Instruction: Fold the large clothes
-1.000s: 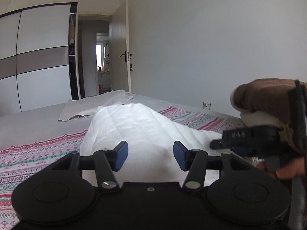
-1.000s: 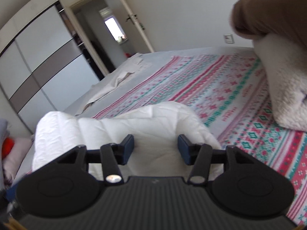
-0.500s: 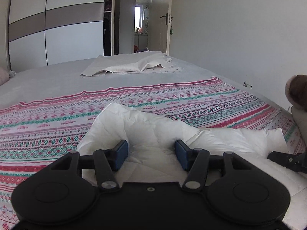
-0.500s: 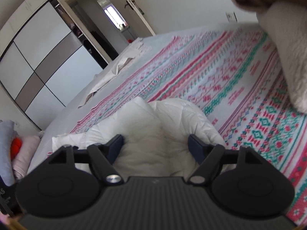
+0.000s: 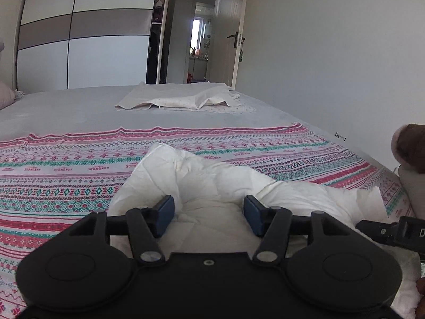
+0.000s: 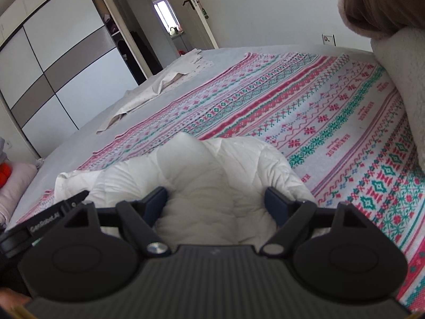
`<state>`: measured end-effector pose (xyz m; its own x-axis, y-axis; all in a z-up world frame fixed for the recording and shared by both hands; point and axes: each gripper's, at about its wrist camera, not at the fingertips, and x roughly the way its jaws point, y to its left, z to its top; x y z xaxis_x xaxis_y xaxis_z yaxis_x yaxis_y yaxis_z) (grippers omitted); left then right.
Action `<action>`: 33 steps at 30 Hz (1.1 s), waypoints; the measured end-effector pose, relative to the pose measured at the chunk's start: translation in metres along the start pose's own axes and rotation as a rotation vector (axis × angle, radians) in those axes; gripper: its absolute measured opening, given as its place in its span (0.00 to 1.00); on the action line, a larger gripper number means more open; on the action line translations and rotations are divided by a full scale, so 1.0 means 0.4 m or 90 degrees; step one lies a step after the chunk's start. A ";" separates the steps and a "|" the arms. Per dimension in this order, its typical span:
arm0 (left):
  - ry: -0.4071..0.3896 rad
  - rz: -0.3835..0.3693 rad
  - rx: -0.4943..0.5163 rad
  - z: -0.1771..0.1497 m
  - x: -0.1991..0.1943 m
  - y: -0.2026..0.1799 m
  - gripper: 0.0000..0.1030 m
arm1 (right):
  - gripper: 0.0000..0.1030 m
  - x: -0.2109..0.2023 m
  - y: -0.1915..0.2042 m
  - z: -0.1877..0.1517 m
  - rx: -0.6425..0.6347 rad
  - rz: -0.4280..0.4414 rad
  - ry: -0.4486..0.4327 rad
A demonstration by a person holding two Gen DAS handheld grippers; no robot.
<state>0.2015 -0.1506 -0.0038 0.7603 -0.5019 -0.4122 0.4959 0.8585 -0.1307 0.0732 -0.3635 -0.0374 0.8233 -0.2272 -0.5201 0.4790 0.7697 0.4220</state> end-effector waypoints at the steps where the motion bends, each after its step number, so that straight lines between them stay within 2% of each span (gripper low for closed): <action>1: -0.003 -0.001 -0.001 0.006 -0.017 0.002 0.60 | 0.89 -0.009 0.002 0.008 0.000 0.006 0.005; 3: -0.010 0.000 -0.001 0.019 -0.061 0.007 0.72 | 0.95 -0.028 0.010 0.021 -0.003 0.010 0.007; 5: -0.023 0.001 0.009 0.029 -0.104 0.013 0.88 | 0.96 -0.047 0.021 0.032 -0.012 0.004 0.007; 7: -0.018 0.004 0.019 0.033 -0.134 0.020 0.94 | 0.97 -0.063 0.034 0.042 -0.027 -0.017 0.020; 10: 0.031 0.000 0.010 0.026 -0.156 0.047 0.99 | 0.98 -0.091 0.035 0.053 -0.037 -0.055 0.046; 12: 0.071 -0.023 -0.040 0.012 -0.163 0.079 1.00 | 0.99 -0.104 0.015 0.058 -0.021 -0.047 0.053; 15: 0.116 -0.062 -0.124 -0.018 -0.160 0.124 1.00 | 0.99 -0.072 -0.038 0.062 0.042 -0.013 0.119; 18: 0.138 -0.093 -0.176 -0.041 -0.145 0.145 1.00 | 1.00 -0.034 -0.086 0.054 0.094 0.030 0.158; 26: 0.170 -0.167 -0.337 -0.103 -0.089 0.183 1.00 | 1.00 -0.003 -0.148 0.035 0.131 0.110 0.186; 30: 0.157 -0.181 -0.343 -0.112 -0.087 0.168 0.99 | 0.99 -0.005 -0.150 0.031 0.121 0.126 0.188; 33: 0.135 -0.173 -0.322 -0.100 -0.111 0.152 0.88 | 0.93 -0.007 -0.154 0.028 0.134 0.139 0.188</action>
<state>0.1810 -0.0719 -0.0295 0.5092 -0.7226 -0.4675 0.3603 0.6722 -0.6468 0.0447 -0.4169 -0.0536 0.8047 0.1324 -0.5787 0.3794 0.6350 0.6729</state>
